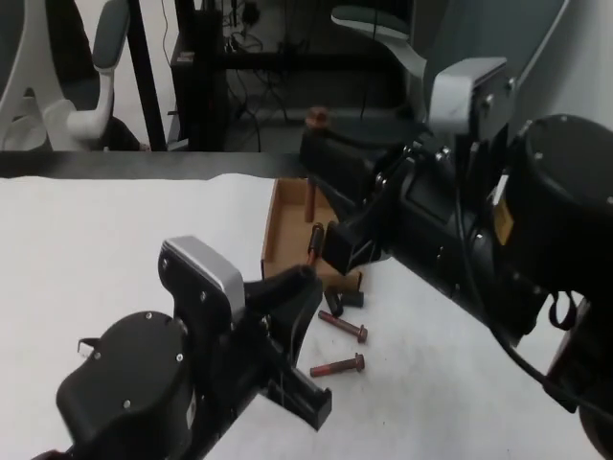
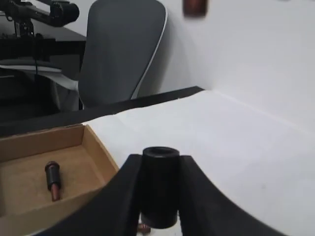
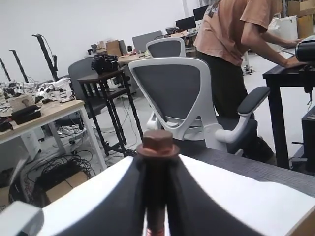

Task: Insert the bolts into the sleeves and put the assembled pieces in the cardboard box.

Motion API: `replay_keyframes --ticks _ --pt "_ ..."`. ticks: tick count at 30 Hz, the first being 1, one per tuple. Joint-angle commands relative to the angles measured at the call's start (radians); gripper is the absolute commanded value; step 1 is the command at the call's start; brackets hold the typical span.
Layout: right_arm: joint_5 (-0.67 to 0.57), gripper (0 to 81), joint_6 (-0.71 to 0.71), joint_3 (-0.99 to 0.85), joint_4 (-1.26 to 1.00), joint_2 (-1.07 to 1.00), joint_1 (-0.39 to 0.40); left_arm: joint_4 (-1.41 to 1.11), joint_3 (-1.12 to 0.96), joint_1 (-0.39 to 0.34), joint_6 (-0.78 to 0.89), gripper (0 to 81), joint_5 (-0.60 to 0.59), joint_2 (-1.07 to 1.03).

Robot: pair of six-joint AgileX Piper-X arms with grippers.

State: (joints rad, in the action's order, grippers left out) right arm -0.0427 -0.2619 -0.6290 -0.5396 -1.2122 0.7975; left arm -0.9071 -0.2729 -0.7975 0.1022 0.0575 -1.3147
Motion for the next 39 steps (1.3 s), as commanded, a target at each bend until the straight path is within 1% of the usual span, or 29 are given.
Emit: replay_keyframes --ticks 1,9,18,23,32,36,39 --pt "0.029 0.0 0.033 -0.002 -0.01 -0.011 0.003 -0.045 -0.016 -0.005 0.024 1.7 0.008 0.002" --pt "0.079 0.0 0.091 -0.002 0.011 -0.025 0.0 -0.063 -0.016 -0.005 0.032 1.7 0.008 0.002" --pt "0.075 0.0 0.082 -0.002 0.011 -0.045 0.002 -0.086 -0.021 -0.005 0.032 1.7 0.008 0.002" --pt "0.058 0.0 0.052 -0.002 0.011 -0.045 0.002 -0.085 -0.047 -0.005 0.029 1.7 0.008 0.002" --pt "0.057 0.0 0.054 -0.002 0.048 -0.045 0.024 -0.066 -0.063 -0.005 0.017 1.7 0.008 0.002" --pt "0.057 0.0 0.089 -0.002 0.051 -0.045 0.024 -0.064 -0.063 -0.003 -0.006 1.7 0.008 0.002" --pt "0.057 0.0 0.091 -0.002 0.057 -0.04 0.024 -0.056 -0.063 -0.002 -0.006 1.7 0.041 0.002"
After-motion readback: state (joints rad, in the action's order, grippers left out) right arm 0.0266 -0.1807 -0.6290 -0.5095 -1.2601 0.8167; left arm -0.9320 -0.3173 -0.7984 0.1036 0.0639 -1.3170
